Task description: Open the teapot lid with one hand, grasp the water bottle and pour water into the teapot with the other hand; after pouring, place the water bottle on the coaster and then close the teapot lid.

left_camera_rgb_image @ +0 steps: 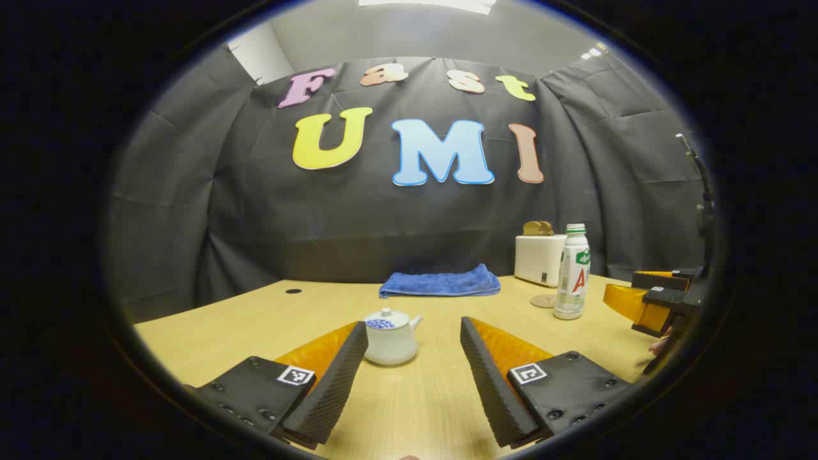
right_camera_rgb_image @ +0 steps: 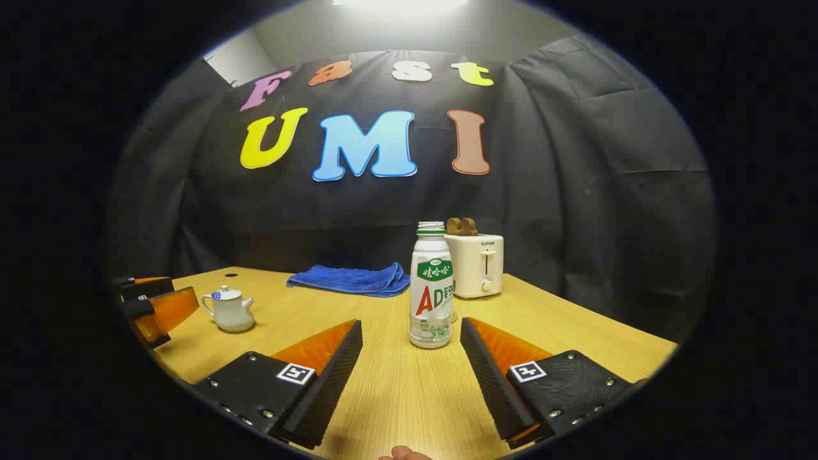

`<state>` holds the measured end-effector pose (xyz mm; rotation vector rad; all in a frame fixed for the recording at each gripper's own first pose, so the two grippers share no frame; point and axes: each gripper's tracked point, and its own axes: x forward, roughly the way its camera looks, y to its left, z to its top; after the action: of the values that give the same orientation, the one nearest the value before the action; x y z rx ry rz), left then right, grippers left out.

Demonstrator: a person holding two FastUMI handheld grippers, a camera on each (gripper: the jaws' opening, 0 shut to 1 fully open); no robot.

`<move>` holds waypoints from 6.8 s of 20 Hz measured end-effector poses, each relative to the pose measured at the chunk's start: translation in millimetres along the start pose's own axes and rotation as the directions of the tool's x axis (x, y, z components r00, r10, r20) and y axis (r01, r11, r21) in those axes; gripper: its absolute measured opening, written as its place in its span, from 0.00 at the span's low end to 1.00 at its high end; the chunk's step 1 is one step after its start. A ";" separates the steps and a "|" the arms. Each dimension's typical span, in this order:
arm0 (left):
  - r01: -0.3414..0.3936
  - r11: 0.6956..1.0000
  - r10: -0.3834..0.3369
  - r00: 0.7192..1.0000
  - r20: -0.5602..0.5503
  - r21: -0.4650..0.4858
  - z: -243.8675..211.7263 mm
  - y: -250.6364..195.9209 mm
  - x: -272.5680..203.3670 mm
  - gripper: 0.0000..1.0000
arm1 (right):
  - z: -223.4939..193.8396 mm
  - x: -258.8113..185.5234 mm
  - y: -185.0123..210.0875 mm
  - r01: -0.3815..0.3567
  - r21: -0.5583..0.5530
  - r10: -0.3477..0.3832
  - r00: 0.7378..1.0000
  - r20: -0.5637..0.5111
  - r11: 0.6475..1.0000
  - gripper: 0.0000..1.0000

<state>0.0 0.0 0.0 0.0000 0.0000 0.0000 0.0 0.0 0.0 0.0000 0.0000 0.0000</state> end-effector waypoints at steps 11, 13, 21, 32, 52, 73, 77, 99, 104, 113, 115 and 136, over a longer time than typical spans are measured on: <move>0.022 1.000 -0.022 1.000 0.002 0.000 -0.4 -5.7 1.9 0.99 | -0.2 0.2 -2.8 0.018 0.000 -0.018 1.000 0.001 1.000 0.95; 0.030 1.000 -0.030 1.000 0.006 0.000 -0.1 -8.1 6.4 0.99 | -0.3 0.0 -2.8 0.018 0.000 -0.018 1.000 0.001 1.000 0.95; 0.004 1.000 -0.004 1.000 -0.002 -0.002 -2.5 -5.4 33.6 0.99 | -1.5 2.4 29.5 -0.072 -0.002 0.072 0.997 -0.009 0.997 0.95; -0.004 0.999 0.002 0.999 -0.044 -0.051 -1.8 31.1 95.9 0.99 | 17.1 4.4 48.7 -0.146 0.002 0.146 0.989 -0.007 0.989 0.95; -0.008 0.996 0.022 0.986 -0.164 0.083 -27.9 44.8 144.3 0.39 | 19.9 10.9 41.5 -0.155 0.048 0.156 0.988 -0.020 0.987 0.95; 0.148 0.989 -0.148 0.989 -0.004 -0.010 49.2 9.4 87.4 0.10 | 20.6 90.1 -23.8 0.022 -0.050 -0.023 1.000 -0.021 0.998 0.95; 0.150 0.988 -0.149 0.989 0.014 -0.042 55.2 16.7 74.9 0.14 | 11.8 119.4 -34.3 0.044 -0.038 -0.046 0.997 -0.059 0.998 0.95; 0.201 0.977 -0.200 0.979 0.031 -0.066 48.7 27.9 -49.5 0.15 | 40.8 133.2 43.7 -0.095 -0.388 0.064 0.994 -0.092 0.917 0.74; 0.226 0.969 -0.222 0.974 0.052 -0.100 43.7 31.8 -80.5 0.12 | 30.6 136.2 104.2 -0.177 -0.606 0.127 0.984 -0.126 0.775 0.72; 0.185 0.973 -0.181 0.983 0.042 -0.138 29.2 65.2 -101.6 0.14 | 18.2 143.5 167.7 -0.205 -0.862 0.183 0.974 -0.133 0.464 0.72; 0.181 0.972 -0.177 0.983 0.043 -0.147 29.8 67.9 -104.3 0.10 | 16.6 142.7 177.3 -0.198 -0.893 0.188 0.973 -0.130 0.404 0.72; 0.135 0.987 -0.134 0.991 0.021 -0.089 18.3 87.9 -109.4 0.14 | 17.0 145.6 199.0 -0.033 -0.990 0.250 0.966 -0.068 -0.139 0.72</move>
<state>-109.4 87.9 18.3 -0.0902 -0.0151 -0.1353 145.6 199.0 17.0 -1.6954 -0.1645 0.2463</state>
